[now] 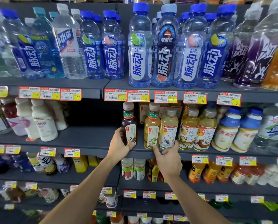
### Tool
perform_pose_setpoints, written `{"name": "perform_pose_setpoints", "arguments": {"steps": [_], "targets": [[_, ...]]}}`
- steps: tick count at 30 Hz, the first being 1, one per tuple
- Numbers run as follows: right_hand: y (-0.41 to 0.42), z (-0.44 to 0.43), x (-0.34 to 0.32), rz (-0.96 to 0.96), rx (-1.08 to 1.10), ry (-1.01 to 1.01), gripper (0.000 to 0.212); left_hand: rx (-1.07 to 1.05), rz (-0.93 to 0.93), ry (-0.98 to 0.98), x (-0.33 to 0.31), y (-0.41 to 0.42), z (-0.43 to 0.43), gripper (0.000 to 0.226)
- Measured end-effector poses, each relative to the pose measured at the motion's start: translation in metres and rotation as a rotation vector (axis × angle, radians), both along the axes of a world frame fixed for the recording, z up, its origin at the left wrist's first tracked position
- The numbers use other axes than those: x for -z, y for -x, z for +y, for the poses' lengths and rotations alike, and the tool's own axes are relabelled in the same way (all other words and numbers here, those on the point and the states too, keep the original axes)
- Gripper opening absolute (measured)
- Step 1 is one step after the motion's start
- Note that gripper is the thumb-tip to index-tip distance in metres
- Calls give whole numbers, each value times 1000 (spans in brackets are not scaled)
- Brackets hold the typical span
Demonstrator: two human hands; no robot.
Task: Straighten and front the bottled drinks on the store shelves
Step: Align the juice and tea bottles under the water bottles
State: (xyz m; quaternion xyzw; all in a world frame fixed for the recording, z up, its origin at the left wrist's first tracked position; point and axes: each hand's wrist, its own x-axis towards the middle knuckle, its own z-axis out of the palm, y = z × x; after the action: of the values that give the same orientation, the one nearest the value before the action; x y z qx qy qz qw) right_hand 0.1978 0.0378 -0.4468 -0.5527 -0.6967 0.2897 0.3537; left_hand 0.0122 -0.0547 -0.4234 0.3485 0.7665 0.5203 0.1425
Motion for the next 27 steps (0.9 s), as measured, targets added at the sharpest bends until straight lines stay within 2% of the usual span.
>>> {"name": "perform_pose_setpoints", "arguments": {"steps": [4, 10, 17, 19, 22, 25, 27], "targets": [[-9, 11, 0, -29, -29, -51, 86, -62, 20, -37, 3, -4, 3, 82], [-11, 27, -8, -95, -64, -50, 68, -3, 35, 14, 3, -3, 6, 69], [-10, 25, -10, -75, -42, -47, 70, 28, 52, 75, -2, -2, 8, 55], [-9, 20, -9, -9, -3, -76, 71, 45, 51, 91, -5, 0, 7, 55], [-7, 6, -4, 90, 50, -145, 54, 61, 63, 100, -6, 0, 4, 56], [0, -7, 4, 67, -14, -211, 39, 43, 92, 66, -3, -5, 2, 62], [7, -15, 7, 36, -43, -234, 43, 7, 110, 46, -1, -8, 1, 71]]}}
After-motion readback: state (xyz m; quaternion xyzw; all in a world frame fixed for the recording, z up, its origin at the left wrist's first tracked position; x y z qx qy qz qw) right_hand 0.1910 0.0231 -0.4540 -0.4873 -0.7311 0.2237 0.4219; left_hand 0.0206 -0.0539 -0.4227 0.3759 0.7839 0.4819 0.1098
